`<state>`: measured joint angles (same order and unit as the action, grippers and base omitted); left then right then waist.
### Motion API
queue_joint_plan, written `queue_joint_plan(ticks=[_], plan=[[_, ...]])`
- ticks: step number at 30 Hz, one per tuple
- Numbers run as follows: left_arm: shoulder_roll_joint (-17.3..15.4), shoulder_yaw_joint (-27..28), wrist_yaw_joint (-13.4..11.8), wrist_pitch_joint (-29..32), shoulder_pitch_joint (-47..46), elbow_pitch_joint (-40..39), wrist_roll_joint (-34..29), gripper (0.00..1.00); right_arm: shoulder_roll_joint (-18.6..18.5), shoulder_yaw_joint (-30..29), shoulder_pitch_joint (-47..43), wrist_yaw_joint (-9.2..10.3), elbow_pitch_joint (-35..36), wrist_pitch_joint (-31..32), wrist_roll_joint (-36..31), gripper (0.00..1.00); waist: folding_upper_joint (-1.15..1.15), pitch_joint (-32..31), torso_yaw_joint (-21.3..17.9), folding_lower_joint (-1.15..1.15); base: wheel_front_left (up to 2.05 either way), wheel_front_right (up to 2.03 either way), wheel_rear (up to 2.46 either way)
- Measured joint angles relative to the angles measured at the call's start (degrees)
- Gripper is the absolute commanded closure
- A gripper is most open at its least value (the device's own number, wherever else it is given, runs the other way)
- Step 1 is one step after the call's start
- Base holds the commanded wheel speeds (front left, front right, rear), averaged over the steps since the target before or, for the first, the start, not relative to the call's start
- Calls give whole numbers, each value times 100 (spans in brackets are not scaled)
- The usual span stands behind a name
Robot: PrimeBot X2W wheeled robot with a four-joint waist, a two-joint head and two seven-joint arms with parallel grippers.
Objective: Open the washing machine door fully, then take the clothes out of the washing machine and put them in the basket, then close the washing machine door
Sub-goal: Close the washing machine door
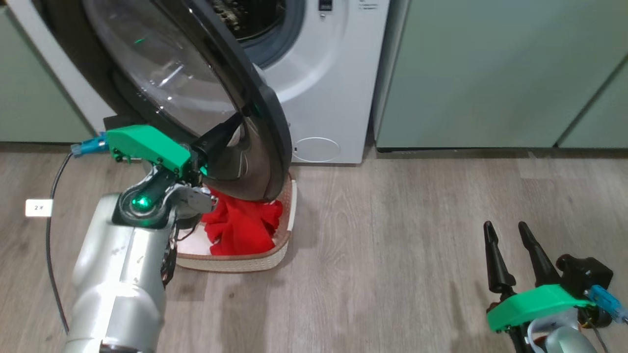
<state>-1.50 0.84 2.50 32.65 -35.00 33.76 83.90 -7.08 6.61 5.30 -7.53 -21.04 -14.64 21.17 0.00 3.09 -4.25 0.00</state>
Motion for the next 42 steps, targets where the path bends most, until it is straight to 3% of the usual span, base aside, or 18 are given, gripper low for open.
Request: queue_joint_plan(ticks=[7, 11, 12, 14, 15, 16, 20, 29, 32, 36, 42], plan=[[-5, -89, 259, -234, -78, 242, 3, 100, 2, -98, -19, 0, 7, 0, 0, 0, 0, 16, -5, 0, 0, 0, 0], [-154, -177, 374, -725, 49, 114, -437, 98, 16, -118, -51, 0, 9, 0, 0, 0, 0, -37, 113, 0, 0, 0, 0], [-232, -187, 417, -872, 141, 30, -575, 79, 25, -120, -55, 0, 10, 0, 0, 0, 0, -59, 137, 0, 0, 0, 0], [-393, -183, 460, -1152, 386, -123, -726, 27, 42, -122, -65, 0, 19, 0, 0, 0, 0, -110, 184, 0, 0, 0, 0], [-468, -187, 460, -1284, 544, -221, -791, 6, 47, -124, -69, 0, 22, 0, 0, 0, 0, -137, 207, 0, 0, 0, 0], [-552, -224, 460, -1438, 721, -386, -890, 0, 53, -133, -71, 0, 29, 0, 0, 0, 0, -158, 232, 0, 0, 0, 0], [-977, -436, 461, -2285, 1396, -873, -1443, 0, 78, -174, -72, 0, 65, 0, 0, 0, 0, -239, 300, 0, 0, 0, 0], [-1851, -1448, 463, -4560, 2323, -897, -3036, 0, 147, -320, -85, 0, 127, 1, 0, 0, 0, -368, 310, 0, 0, 0, 0], [-1924, -1421, 463, -4697, 2397, -871, -3384, 0, 160, -370, -97, 0, 203, 0, -1, 0, 0, -376, 313, 0, 0, 0, 0], [-1831, -723, 464, -4721, 2541, -1235, -4430, 0, 189, -438, -136, 0, 266, 0, -10, 0, 0, -353, 318, 0, 0, 0, 0], [-1263, -125, 464, -4726, 3075, -1323, -5628, 0, 250, -466, -211, 0, 325, 0, -52, 0, 0, -311, 273, 0, 0, 0, 0]])
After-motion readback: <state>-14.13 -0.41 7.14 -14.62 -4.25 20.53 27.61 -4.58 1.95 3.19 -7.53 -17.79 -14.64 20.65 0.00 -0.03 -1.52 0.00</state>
